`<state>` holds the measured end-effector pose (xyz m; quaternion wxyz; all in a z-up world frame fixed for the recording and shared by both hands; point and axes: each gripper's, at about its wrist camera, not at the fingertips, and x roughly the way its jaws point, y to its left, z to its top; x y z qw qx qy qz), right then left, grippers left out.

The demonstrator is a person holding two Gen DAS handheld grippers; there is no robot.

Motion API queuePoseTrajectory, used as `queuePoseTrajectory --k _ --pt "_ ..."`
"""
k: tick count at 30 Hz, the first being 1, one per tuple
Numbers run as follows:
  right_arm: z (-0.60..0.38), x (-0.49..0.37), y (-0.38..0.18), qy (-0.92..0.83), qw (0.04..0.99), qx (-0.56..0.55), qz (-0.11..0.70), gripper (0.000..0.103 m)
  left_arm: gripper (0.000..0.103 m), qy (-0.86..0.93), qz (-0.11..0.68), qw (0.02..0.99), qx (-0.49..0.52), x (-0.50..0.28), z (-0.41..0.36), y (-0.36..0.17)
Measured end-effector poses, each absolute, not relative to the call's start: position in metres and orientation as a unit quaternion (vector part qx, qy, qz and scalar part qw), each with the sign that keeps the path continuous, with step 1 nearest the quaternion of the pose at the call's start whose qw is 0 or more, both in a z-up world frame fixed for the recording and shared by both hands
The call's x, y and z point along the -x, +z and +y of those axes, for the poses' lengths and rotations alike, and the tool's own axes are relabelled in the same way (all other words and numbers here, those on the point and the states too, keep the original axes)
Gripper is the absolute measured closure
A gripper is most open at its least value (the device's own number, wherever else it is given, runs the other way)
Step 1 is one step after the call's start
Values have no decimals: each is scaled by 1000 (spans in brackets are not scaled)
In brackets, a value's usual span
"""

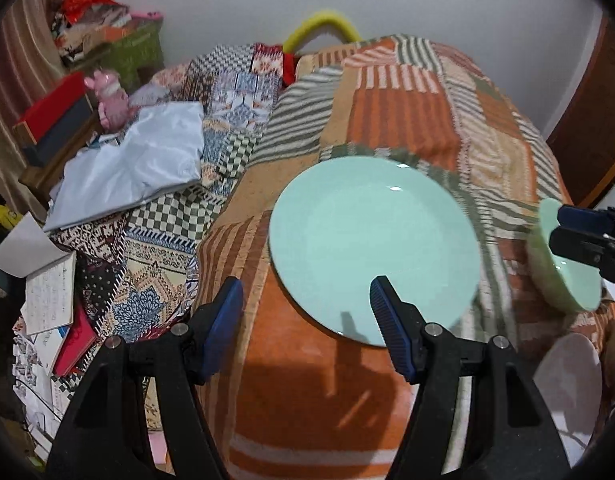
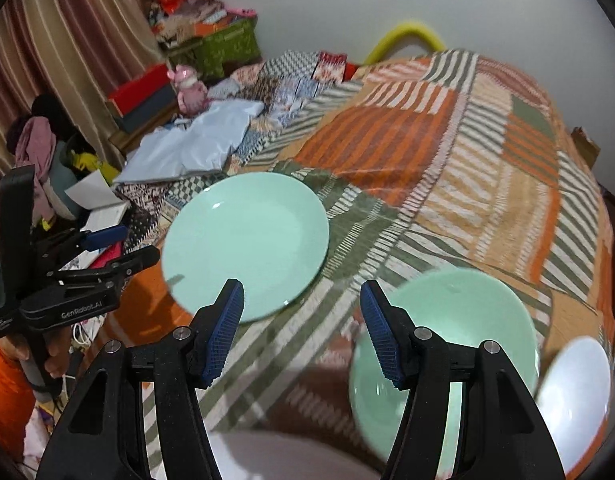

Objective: Organize plates and bowls

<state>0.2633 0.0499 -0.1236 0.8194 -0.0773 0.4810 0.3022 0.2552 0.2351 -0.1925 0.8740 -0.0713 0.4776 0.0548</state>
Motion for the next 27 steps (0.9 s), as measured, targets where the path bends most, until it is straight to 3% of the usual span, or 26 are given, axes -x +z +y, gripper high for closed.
queuePoseTrajectory --k 11,13,17,27 --pt "85 -311 -164 296 778 85 548 50 38 32 493 864 101 -281 256 -222" --pt "88 -315 -169 293 772 84 558 59 43 30 489 865 104 -283 257 -224" --pt "89 -319 -179 287 760 77 579 65 57 15 495 862 111 -288 257 -231" --pt "91 -310 -181 287 749 71 593 69 62 -2 494 862 109 -281 256 -231"
